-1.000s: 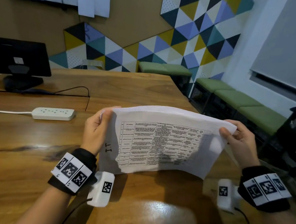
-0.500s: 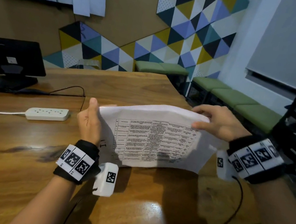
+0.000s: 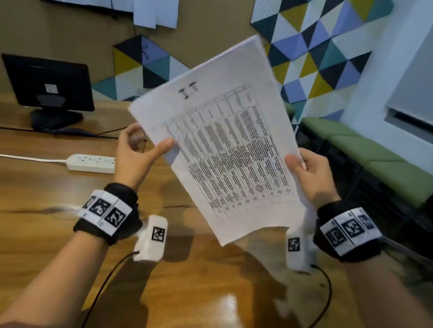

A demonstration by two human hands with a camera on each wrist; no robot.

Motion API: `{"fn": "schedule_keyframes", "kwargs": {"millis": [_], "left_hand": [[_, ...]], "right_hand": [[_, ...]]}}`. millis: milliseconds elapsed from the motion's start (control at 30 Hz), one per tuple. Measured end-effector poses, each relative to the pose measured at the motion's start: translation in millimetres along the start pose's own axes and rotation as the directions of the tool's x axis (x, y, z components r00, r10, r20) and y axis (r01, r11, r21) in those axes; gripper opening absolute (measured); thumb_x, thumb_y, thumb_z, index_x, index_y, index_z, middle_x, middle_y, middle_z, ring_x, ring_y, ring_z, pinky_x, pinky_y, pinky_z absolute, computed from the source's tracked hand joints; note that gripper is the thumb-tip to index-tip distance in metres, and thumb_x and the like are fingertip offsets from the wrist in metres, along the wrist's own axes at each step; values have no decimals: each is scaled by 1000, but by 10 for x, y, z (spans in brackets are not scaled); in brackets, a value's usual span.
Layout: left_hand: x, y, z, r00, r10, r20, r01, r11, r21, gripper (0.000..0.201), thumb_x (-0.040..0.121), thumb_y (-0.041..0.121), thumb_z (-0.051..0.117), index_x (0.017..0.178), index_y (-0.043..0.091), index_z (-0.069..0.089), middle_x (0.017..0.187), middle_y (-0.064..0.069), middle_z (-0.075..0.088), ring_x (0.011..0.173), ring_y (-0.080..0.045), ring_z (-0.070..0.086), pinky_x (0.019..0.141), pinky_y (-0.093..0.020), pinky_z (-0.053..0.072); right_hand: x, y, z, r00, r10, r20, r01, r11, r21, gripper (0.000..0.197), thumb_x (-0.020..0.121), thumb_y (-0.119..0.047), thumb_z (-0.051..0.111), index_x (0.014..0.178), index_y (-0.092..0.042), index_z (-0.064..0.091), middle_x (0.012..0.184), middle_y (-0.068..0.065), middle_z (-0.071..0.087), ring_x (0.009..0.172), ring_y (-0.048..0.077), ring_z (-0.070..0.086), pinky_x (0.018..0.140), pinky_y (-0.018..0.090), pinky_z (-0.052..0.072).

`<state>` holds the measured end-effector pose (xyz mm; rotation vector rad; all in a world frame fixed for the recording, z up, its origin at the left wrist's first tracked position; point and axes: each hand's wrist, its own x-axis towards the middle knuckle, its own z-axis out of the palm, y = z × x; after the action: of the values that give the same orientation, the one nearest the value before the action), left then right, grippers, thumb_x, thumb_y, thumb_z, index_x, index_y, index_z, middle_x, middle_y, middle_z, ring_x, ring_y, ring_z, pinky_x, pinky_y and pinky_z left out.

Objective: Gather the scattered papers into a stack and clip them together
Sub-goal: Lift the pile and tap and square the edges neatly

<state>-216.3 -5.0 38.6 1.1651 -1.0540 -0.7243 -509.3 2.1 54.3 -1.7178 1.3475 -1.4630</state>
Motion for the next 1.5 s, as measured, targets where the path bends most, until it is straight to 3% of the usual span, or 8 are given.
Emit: {"fn": "schedule_keyframes", "kwargs": {"millis": [67,167,367,733,967,1067,1300,1500], "left_hand": [[53,185,88,989,-53,136,88,960,-265,57,82,19,64,131,13,35,100,5,60,83,-6,58,73,-22,52],[104,528,239,975,83,208,-3,933,-360,30,88,16,56,117,16,51,105,6,64,95,-8,63,86,-25,53],[10,688,347,949,219,226,-161,955,-249,17,89,16,53,105,14,55,92,7,63,78,4,62,68,-9,50],[102,748,368,956,257,140,-219,946,-238,24,87,25,57,109,17,52,109,-4,64,96,-10,62,88,-27,49],[176,590,295,959,248,139,-232,966,-117,24,92,38,43,78,26,59,79,4,60,77,-13,55,71,-27,42],[175,667,334,940,323,105,-302,936,-182,27,96,30,36,89,21,59,82,7,57,75,0,52,69,-12,42],[234,851,396,977,204,65,-181,950,-254,39,95,27,38,68,17,64,67,1,62,61,-4,57,55,-10,43],[149,939,277,983,97,158,-56,967,-247,45,92,49,32,97,20,66,99,-5,67,91,-16,61,80,-22,46]], "right_hand": [[-87,77,124,998,34,-56,-24,986,167,17,89,-8,51,84,-20,61,61,-22,71,58,-9,62,59,10,50],[-229,183,306,995,19,-94,7,964,265,15,90,-12,51,101,-16,60,77,-27,72,76,-9,66,72,11,52],[-203,47,381,994,65,-91,-20,904,427,67,48,-70,69,98,-26,60,88,-17,74,87,-2,68,72,16,55],[201,-482,423,978,69,-199,39,869,493,12,90,-25,52,88,-18,61,84,-2,67,67,4,67,69,25,56],[182,-426,448,976,54,-212,57,872,486,40,64,-53,65,91,-23,59,84,-4,68,67,3,68,62,22,55],[207,-467,457,958,38,-283,108,869,483,5,89,-29,53,86,-27,55,74,-10,67,60,-3,65,59,20,53],[243,-488,450,932,18,-362,136,908,396,21,95,-17,45,80,-25,59,58,-20,70,56,-4,65,53,14,53],[237,-481,443,924,14,-383,149,908,392,22,94,-18,46,79,-26,60,59,-20,70,56,-4,65,53,13,53]]}}
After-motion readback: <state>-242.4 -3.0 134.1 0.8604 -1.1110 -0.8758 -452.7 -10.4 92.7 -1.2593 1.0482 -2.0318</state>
